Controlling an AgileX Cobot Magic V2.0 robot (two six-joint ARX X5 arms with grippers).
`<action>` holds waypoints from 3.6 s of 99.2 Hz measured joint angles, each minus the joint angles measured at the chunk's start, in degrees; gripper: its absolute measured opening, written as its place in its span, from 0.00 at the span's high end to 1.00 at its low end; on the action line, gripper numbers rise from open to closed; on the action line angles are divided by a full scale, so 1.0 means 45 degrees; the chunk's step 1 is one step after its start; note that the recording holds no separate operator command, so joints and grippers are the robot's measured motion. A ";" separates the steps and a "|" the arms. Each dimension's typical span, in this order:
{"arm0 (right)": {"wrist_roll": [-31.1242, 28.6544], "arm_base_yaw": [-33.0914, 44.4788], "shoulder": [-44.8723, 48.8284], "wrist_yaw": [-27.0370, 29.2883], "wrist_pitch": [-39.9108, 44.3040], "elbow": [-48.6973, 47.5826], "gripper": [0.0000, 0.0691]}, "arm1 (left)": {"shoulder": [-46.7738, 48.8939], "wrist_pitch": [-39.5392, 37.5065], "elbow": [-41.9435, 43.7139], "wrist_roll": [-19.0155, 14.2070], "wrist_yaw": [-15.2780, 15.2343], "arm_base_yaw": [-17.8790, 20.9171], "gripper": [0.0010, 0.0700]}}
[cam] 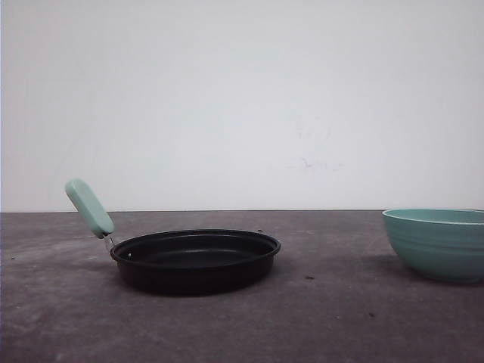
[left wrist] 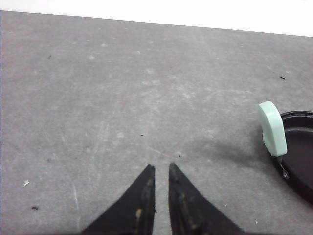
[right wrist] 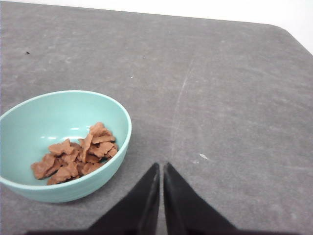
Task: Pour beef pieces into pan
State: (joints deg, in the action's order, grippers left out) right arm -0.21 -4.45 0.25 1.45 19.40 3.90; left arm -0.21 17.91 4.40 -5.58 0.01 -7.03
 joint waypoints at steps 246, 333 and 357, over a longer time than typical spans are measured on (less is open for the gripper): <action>-0.3895 0.0000 0.0908 -0.1972 -0.1603 0.3949 0.99 | -0.2511 -0.1137 0.3759 -0.6858 0.1593 0.0000 0.98; -0.0923 0.0000 0.6989 -0.2016 0.2409 1.2803 0.98 | -1.0841 0.2696 1.4698 -0.3415 0.3881 -0.0068 0.81; -0.0879 0.0000 0.6989 -0.2399 0.2458 1.2803 0.27 | -1.1094 0.3332 1.4698 -0.3478 0.3978 -0.0170 0.07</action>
State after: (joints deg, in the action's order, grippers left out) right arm -4.16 -4.45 31.70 -9.34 30.46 61.52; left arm -50.13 32.91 70.54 -21.23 17.91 -7.79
